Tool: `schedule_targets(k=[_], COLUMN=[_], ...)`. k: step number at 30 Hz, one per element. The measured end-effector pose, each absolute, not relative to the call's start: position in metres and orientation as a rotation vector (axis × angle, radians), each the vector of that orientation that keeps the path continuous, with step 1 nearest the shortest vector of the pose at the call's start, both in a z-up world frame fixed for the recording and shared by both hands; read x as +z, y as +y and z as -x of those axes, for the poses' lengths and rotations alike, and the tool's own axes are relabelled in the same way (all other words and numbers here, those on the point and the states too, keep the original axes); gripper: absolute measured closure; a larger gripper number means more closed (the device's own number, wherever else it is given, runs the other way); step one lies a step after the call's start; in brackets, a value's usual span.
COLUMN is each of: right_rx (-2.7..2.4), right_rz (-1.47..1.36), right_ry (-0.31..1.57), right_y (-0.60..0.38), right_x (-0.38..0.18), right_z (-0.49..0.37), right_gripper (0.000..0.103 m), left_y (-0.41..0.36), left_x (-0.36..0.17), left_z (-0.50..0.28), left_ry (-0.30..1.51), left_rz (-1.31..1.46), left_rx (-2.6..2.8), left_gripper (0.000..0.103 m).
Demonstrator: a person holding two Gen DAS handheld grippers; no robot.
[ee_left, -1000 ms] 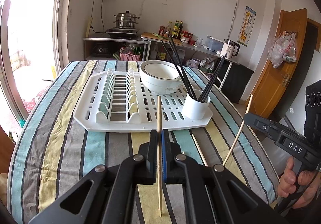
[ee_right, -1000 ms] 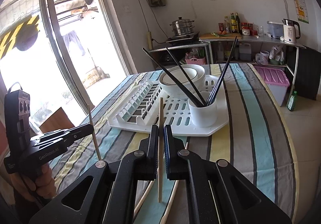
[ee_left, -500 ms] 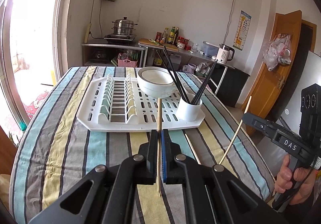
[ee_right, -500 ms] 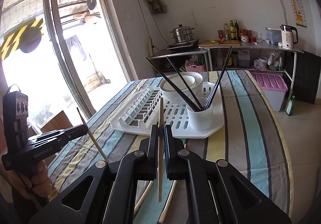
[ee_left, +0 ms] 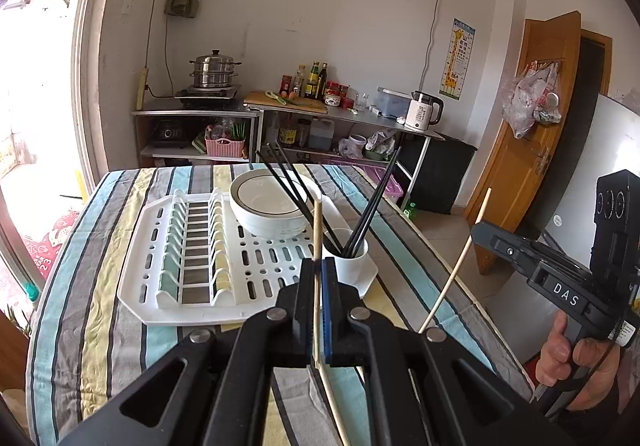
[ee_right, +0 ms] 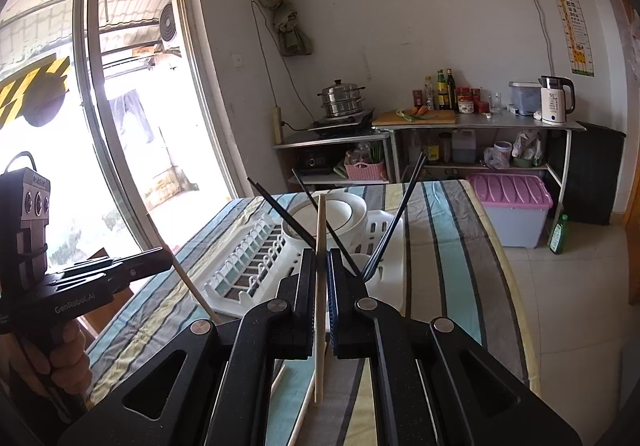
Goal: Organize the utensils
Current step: 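Lift the left tool's wooden chopstick to the white cup while the right tool carries its own, then lower the left tool's chopstick into the white cup and open while the right tool releases its own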
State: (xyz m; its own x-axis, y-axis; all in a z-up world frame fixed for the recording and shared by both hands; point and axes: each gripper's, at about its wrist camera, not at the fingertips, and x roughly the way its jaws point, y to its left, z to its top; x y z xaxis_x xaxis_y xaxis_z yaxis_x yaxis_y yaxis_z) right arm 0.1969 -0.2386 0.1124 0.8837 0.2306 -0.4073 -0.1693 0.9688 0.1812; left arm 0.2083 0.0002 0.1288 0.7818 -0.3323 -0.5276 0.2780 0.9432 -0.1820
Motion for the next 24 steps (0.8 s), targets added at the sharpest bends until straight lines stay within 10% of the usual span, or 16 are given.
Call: schedule_targets(k=[24], right_rx=[0.16], right_rz=[-0.197], right_ry=[0.373], right_y=[-0.266], right_x=[0.139], right_z=[-0.297], right_gripper=[0.098], left_y=[-0.045], left_x=[0.166], left_z=[-0.325], left_ry=[0.573], left_rz=[0.145], left_rx=[-0.381], left_gripper=[0.1])
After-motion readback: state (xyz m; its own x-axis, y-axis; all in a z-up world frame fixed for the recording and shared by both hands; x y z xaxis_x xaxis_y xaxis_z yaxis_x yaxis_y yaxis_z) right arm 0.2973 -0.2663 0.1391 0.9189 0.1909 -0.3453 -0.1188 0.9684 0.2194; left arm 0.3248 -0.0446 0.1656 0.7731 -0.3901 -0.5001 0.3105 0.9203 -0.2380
